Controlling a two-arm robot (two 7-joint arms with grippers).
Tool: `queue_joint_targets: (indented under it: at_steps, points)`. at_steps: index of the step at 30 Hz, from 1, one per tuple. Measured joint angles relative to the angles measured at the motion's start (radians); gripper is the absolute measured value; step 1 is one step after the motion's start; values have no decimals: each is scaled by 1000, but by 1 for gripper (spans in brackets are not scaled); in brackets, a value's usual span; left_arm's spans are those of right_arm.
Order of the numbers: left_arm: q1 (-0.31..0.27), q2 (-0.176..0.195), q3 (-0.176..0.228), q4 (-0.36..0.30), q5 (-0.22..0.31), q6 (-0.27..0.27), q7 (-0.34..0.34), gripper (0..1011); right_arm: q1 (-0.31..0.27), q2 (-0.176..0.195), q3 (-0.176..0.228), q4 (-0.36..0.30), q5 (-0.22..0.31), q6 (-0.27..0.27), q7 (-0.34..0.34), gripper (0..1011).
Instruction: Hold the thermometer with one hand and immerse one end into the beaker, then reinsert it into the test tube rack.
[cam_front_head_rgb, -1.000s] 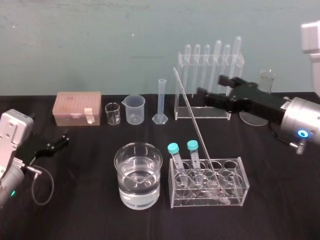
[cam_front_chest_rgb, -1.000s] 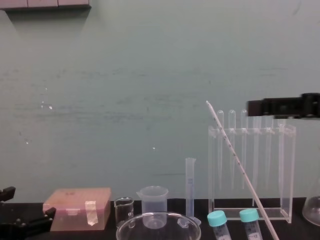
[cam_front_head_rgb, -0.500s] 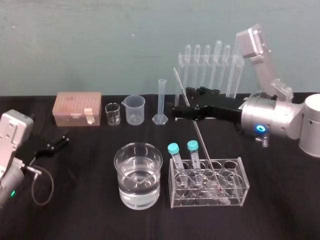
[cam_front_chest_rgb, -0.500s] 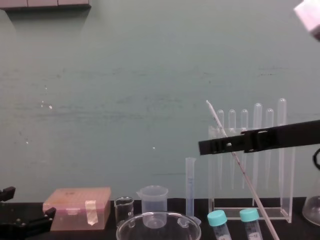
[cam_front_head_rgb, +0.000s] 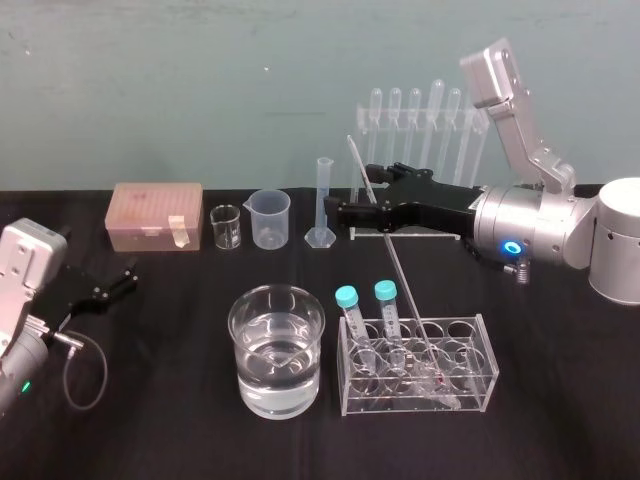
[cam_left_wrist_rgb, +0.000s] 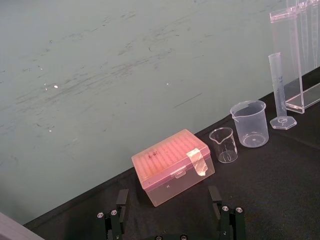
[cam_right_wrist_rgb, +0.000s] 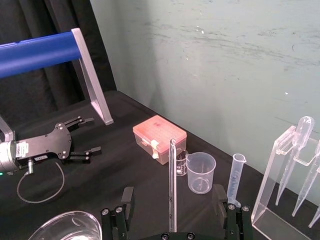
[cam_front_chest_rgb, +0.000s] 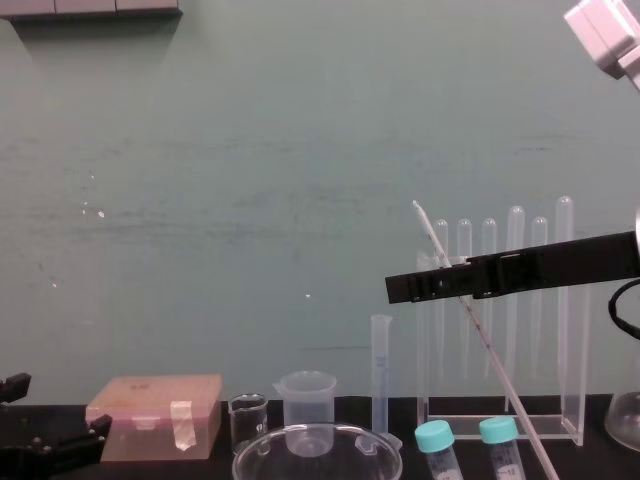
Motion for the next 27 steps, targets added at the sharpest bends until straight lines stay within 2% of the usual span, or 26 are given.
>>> queue_joint_targets:
  at_steps: [13,22,27]
  points:
    - [0,0,0,0,0,0,0,1008,-14,29,0,-38,-21,4,-1,1003]
    - [0,0,0,0,0,0,0,1008,-15,28,0,-38,-20,4,-3,1000]
    - [0,0,0,0,0,0,0,1008,-14,28,1,-37,-17,5,-3,907]
